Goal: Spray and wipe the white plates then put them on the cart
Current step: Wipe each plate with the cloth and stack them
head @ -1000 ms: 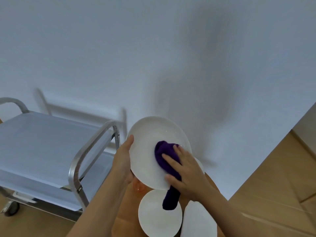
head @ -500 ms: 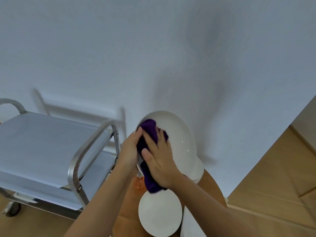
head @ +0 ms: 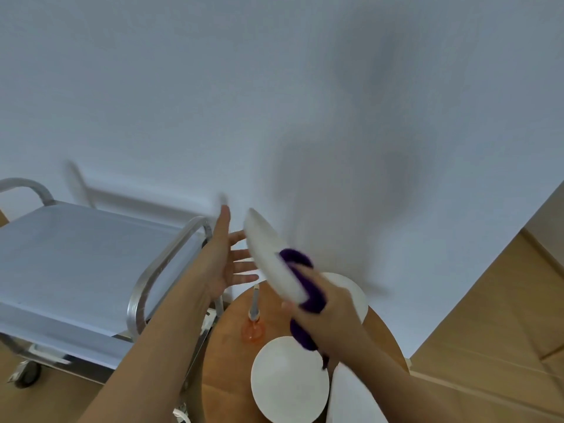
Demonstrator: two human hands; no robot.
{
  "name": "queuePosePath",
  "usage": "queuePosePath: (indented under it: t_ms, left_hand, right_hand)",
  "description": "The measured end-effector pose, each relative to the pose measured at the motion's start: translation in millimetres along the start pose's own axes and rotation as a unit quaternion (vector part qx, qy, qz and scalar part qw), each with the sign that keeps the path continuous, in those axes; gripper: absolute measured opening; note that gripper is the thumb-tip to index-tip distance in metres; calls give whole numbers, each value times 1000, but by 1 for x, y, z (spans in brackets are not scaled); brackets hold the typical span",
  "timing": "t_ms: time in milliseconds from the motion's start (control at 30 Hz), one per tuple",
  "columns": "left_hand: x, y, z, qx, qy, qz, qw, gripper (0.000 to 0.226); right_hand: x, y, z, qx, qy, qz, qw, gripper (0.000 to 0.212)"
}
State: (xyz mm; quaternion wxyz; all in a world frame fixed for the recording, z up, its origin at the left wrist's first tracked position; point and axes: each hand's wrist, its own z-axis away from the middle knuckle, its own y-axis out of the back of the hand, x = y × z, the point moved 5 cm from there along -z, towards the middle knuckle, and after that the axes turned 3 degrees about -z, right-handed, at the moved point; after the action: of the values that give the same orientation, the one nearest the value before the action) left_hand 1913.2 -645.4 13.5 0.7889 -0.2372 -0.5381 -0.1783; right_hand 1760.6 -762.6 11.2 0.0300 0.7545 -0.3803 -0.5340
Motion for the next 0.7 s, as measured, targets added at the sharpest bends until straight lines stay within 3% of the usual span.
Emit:
queuePosePath:
  t_ms: [67,133,167,267,333,433,533,633,700]
  left_hand:
    - [-4,6,-5,53,-2,-67,996,90]
    - [-14,16,-10,133,-19,-151,979,86]
    - [-21,15,-10,138,-26,-147,979,85]
    - [-42,-1,-8,55,-36,86,994,79]
    - [-42,-4,-8,68,-44,187,979,67]
    - [-40,4,-7,170,-12,195,966,57]
    - [-31,11,-3,239,-41,92,966,47]
    - [-18,14,2,247,-118,-2,962,57]
    - [-6,16,8,258,-201,-72,942,53]
  right_hand:
    - [10,11,-7,24,-149,-207,967,55]
    - [12,19,-15,28,-185,-363,913,49]
    - [12,21,-17,26,-184,-414,891,44]
    - [14,17,-17,29,-208,-508,835,32]
    - [20,13,-15,31,-217,-527,821,34]
    - [35,9,-11,44,-245,-514,821,42]
    - [51,10,-2,127,-314,-445,829,50]
    - [73,18,8,264,-386,-419,778,43]
    - [74,31,8,324,-391,-354,785,49]
